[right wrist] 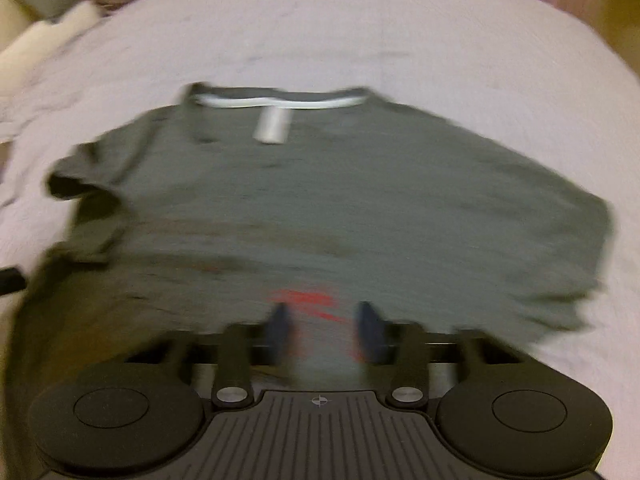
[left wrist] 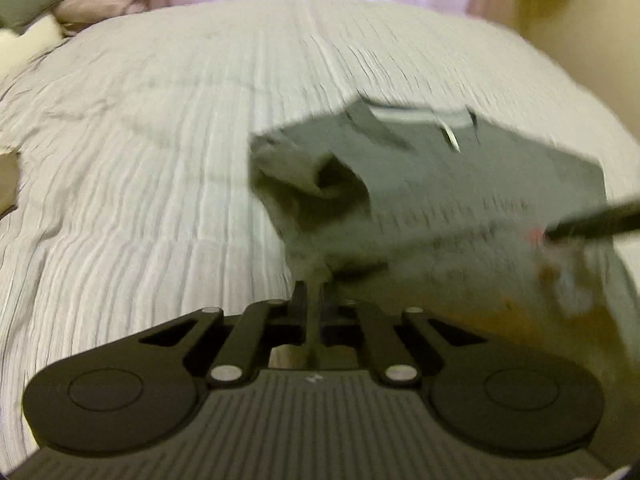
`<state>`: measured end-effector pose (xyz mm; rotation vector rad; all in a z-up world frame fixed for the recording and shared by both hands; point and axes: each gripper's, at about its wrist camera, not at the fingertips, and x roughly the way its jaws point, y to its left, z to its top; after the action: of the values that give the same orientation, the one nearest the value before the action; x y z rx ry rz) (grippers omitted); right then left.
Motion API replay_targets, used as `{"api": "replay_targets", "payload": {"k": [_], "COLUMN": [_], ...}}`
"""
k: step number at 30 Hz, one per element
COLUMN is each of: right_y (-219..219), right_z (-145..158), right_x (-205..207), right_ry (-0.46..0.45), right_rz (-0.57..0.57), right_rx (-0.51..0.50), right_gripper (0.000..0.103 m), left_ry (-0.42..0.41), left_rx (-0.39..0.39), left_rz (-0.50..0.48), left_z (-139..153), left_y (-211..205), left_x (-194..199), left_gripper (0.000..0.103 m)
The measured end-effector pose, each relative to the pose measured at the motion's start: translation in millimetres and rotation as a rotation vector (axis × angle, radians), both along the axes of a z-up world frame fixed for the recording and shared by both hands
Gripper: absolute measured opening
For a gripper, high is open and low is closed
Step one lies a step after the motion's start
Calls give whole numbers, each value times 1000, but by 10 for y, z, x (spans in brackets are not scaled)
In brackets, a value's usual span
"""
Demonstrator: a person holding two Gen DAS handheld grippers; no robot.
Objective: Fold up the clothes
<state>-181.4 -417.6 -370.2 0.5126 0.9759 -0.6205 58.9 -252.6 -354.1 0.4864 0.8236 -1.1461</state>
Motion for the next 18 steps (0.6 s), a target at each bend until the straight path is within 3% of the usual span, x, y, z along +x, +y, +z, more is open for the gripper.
{"api": "replay_targets", "payload": {"k": [4, 9, 14, 18], "right_y": [132, 178, 150, 236], "right_z": [-58, -211, -211, -117], "right_x": [293, 491, 566, 708], "right_ry": [-77, -61, -70, -150], "right_rz": [39, 41, 97, 181], "right_rx": [38, 128, 88, 54], "right_gripper": [37, 37, 37, 37], "left_ry": [14, 24, 62, 62], "left_rx": [-53, 107, -1, -10], "left_rz": [-14, -68, -13, 77], "left_z": [-98, -573, -248, -87], "left_y": [-230, -299, -50, 69], "left_x": [81, 124, 344, 617], "left_gripper": [3, 4, 4, 3]}}
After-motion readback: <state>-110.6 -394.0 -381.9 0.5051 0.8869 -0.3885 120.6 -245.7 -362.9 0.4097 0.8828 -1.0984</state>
